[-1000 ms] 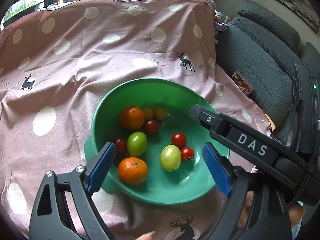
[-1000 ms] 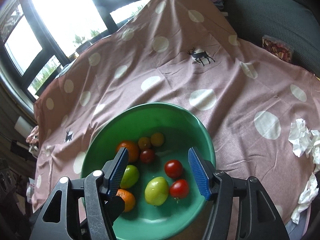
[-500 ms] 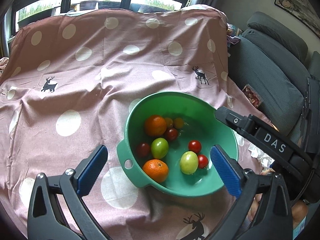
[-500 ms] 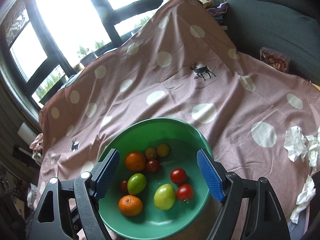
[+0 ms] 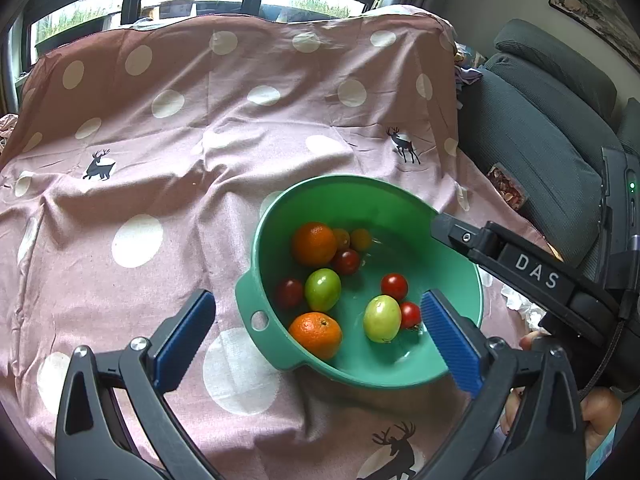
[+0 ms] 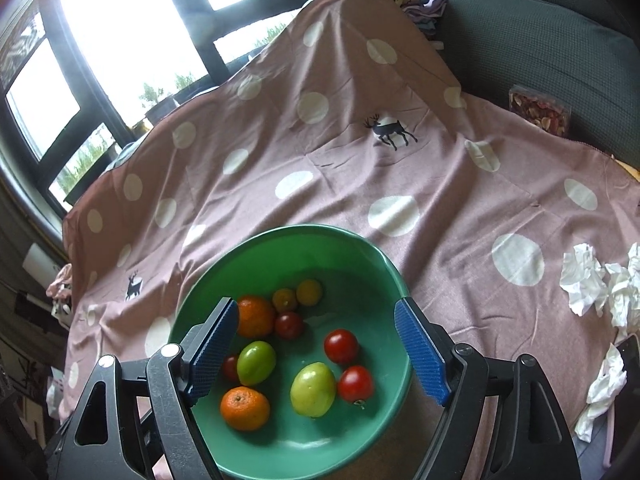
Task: Organize fruits
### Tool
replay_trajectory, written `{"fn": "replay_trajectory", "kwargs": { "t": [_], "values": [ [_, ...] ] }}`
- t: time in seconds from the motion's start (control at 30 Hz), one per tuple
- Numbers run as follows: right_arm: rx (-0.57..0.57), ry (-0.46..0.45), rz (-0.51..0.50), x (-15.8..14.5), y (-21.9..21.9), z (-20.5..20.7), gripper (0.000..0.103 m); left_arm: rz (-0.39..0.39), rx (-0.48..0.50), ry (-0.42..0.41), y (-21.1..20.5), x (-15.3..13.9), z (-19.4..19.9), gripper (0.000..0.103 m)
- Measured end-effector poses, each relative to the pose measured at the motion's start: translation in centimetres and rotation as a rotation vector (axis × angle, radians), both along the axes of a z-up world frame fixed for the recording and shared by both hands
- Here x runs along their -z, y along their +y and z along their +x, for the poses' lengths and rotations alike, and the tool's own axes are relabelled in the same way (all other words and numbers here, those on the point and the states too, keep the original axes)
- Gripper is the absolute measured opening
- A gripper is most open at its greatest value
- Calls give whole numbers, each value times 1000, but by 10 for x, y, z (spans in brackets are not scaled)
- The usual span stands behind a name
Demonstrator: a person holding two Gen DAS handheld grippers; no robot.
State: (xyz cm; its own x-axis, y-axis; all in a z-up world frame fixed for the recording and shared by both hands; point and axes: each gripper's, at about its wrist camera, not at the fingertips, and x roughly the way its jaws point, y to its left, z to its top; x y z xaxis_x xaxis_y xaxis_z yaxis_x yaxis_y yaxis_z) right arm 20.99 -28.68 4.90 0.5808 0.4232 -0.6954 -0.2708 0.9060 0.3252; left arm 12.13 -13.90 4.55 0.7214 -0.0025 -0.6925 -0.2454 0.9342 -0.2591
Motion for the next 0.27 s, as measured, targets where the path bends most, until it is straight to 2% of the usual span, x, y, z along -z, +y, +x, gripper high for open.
{"fn": "replay_trajectory", "kwargs": {
  "t": [0.27],
  "values": [
    [5,10,-6,3,-1,2,81,-10,-9,-16,3,-2,-3,103]
  ]
}}
